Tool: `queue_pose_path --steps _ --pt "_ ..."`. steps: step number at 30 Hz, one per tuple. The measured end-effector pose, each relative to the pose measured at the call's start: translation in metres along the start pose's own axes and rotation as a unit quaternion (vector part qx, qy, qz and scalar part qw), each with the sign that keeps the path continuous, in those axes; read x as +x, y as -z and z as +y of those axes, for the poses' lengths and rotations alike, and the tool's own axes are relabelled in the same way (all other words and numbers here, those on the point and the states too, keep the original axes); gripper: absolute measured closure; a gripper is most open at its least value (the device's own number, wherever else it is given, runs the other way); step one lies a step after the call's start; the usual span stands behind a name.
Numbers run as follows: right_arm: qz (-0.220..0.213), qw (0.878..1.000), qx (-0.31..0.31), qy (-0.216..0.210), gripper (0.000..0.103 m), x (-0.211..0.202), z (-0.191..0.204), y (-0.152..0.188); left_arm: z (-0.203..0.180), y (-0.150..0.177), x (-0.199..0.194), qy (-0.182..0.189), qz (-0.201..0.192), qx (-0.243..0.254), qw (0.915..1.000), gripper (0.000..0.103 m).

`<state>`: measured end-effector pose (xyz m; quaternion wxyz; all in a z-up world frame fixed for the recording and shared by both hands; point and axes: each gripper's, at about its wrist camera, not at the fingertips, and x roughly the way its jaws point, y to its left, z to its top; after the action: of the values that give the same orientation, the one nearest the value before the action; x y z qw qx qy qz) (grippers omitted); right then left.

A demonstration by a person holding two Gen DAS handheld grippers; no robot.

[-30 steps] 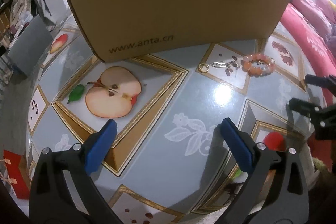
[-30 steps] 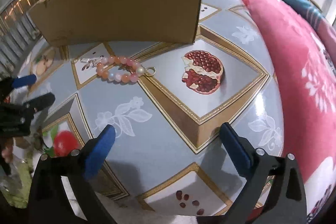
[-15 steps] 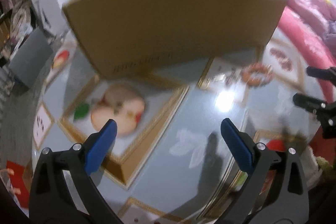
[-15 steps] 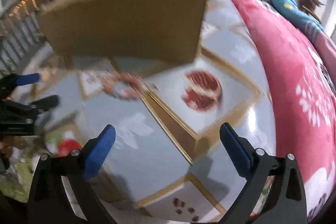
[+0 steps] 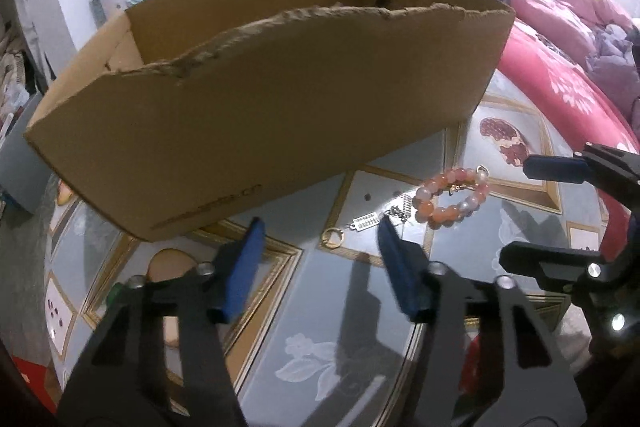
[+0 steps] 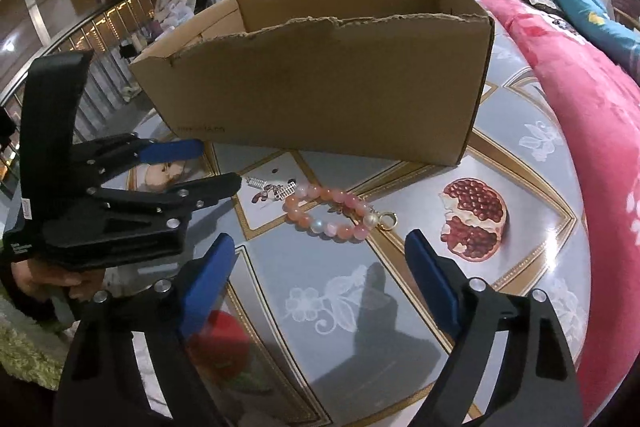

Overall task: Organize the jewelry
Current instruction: 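Close the left gripper on the small gold ring, then reach the right gripper to the peach bead bracelet and close on it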

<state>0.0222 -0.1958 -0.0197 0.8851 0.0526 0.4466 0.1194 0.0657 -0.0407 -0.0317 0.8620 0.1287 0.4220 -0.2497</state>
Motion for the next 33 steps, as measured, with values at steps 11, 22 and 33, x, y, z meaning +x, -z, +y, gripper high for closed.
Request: queue_pose_path --steps 11,22,33 --pt "-0.004 1.0 -0.007 -0.003 0.026 0.003 -0.002 -0.001 -0.012 -0.003 0.018 0.0 0.025 0.02 0.9995 0.079" --pt "-0.014 1.0 -0.007 -0.003 0.03 -0.003 0.0 0.002 0.006 0.002 0.015 0.006 0.022 -0.006 0.9997 0.092" --pt "-0.027 1.0 -0.007 -0.006 0.032 -0.011 -0.002 0.003 0.007 0.009 0.009 -0.008 0.021 -0.015 0.9996 0.092"
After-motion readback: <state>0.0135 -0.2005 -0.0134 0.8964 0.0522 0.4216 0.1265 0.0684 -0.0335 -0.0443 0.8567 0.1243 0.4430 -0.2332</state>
